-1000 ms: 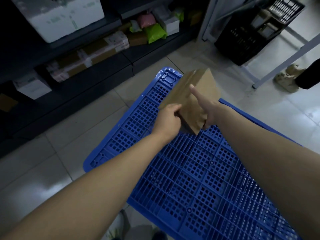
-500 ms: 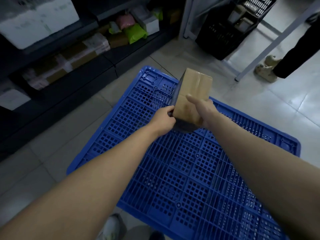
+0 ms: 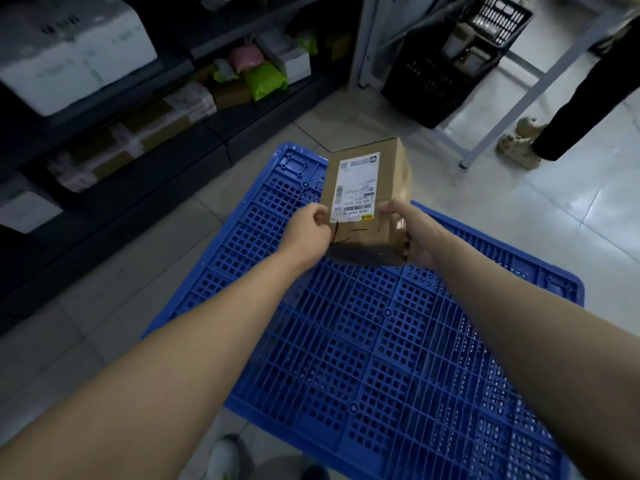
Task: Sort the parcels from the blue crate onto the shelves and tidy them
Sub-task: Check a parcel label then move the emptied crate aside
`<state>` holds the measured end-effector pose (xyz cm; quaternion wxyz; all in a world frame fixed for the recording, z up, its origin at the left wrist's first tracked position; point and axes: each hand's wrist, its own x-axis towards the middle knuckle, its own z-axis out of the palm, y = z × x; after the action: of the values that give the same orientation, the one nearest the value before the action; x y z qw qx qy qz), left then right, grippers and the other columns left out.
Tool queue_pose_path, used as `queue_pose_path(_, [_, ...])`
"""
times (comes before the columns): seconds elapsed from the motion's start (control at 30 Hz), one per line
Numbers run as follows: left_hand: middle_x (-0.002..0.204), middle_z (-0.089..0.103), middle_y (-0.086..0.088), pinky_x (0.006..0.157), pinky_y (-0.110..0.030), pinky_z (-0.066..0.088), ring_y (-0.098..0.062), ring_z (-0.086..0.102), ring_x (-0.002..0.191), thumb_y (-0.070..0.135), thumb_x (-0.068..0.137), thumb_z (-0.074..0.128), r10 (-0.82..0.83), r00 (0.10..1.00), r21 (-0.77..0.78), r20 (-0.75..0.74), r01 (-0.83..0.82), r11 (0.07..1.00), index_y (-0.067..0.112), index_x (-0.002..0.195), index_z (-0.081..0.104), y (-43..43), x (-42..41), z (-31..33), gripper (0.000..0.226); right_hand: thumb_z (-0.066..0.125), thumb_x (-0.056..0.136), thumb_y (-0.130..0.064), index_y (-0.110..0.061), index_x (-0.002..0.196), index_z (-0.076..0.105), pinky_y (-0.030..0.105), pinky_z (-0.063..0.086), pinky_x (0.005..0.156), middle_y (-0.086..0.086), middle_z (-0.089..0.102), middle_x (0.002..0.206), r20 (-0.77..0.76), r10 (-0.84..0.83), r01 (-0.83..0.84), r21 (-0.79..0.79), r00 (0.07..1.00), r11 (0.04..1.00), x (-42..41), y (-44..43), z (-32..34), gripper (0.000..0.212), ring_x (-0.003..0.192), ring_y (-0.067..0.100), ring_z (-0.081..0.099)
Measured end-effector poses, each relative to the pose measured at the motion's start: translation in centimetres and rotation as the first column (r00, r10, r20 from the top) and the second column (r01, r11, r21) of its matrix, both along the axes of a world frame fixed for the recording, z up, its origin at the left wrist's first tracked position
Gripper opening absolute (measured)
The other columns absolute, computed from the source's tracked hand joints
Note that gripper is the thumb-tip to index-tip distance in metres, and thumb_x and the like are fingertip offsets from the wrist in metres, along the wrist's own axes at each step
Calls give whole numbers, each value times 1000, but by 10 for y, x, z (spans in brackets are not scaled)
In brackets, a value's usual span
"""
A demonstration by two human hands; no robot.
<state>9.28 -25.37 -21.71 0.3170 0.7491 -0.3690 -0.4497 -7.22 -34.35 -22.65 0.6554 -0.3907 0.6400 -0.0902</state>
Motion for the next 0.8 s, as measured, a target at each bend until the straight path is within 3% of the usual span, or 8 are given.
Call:
queue_pose_path(0.07, [137, 46, -6, 84, -28, 40, -21, 46, 120, 1, 95, 42, 29, 999, -5, 16, -29, 1000, 11, 134, 46, 1, 10, 6, 40, 63, 82, -40, -15, 128, 48, 46, 48, 94, 12, 63, 108, 35, 29, -29, -16, 999, 999, 0, 2, 8, 55, 101, 29, 60])
queue_pose_path(0.2, [131, 47, -6, 80, -26, 36, -17, 46, 105, -5, 94, 39, 132, 991, -42, 22, -131, 991, 9, 131, 46, 4, 28, 26, 41, 57, 87, -34, -15, 113, 55, 41, 49, 81, 9, 61, 98, 127, 17, -17, 1, 992, 1000, 4, 6, 29, 32, 91, 25, 59])
queue_pose_path(0.27, [132, 49, -8, 82, -26, 39, -21, 49, 111, -6, 94, 38, 173, 985, -60, 25, -171, 983, 8, 132, 46, 6, 38, 38, 41, 58, 83, -36, -14, 117, 55, 43, 51, 82, 11, 59, 107, 178, 19, -21, 5, 984, 1000, 8, 8, 43, 40, 97, 28, 59])
queue_pose_path(0.37, [131, 51, -10, 86, -23, 38, -22, 49, 117, -3, 95, 40, 218, 976, -81, 24, -215, 973, 6, 131, 46, 12, 49, 58, 37, 62, 73, -39, -14, 128, 52, 53, 46, 97, 14, 56, 121, 225, 15, -11, -17, 974, 1000, 15, 10, 64, 61, 110, 33, 56])
queue_pose_path(0.47, [126, 55, -9, 86, -22, 39, -19, 52, 109, 3, 95, 45, 239, 970, -118, 52, -232, 966, 6, 129, 49, 21, 59, 84, 34, 59, 78, -37, -14, 123, 54, 53, 45, 99, 15, 55, 120, 248, 57, -45, -55, 967, 997, 26, 15, 90, 51, 110, 33, 54])
queue_pose_path(0.53, [126, 56, -9, 84, -22, 38, -15, 51, 102, 5, 95, 47, 243, 967, -143, 72, -231, 962, 7, 129, 50, 27, 65, 104, 34, 56, 82, -34, -15, 117, 56, 46, 50, 91, 13, 57, 113, 255, 89, -72, -75, 963, 995, 33, 18, 110, 40, 102, 30, 56])
queue_pose_path(0.67, [132, 47, -7, 80, -23, 36, -12, 45, 101, 9, 92, 52, 218, 952, -197, 213, -177, 964, 9, 134, 44, 40, 79, 147, 43, 58, 79, -33, -13, 114, 56, 33, 46, 66, 8, 56, 103, 158, 235, -213, -145, 959, 966, 50, 27, 156, 40, 87, 23, 56])
queue_pose_path(0.8, [140, 29, -6, 102, -35, 36, -24, 37, 125, 15, 86, 62, 82, 860, -270, 503, 66, 961, 14, 140, 32, 62, 89, 193, 62, 60, 81, -27, -23, 129, 51, 36, 50, 77, 6, 56, 112, -30, 476, -467, -258, 879, 846, 72, 39, 205, 48, 93, 20, 55])
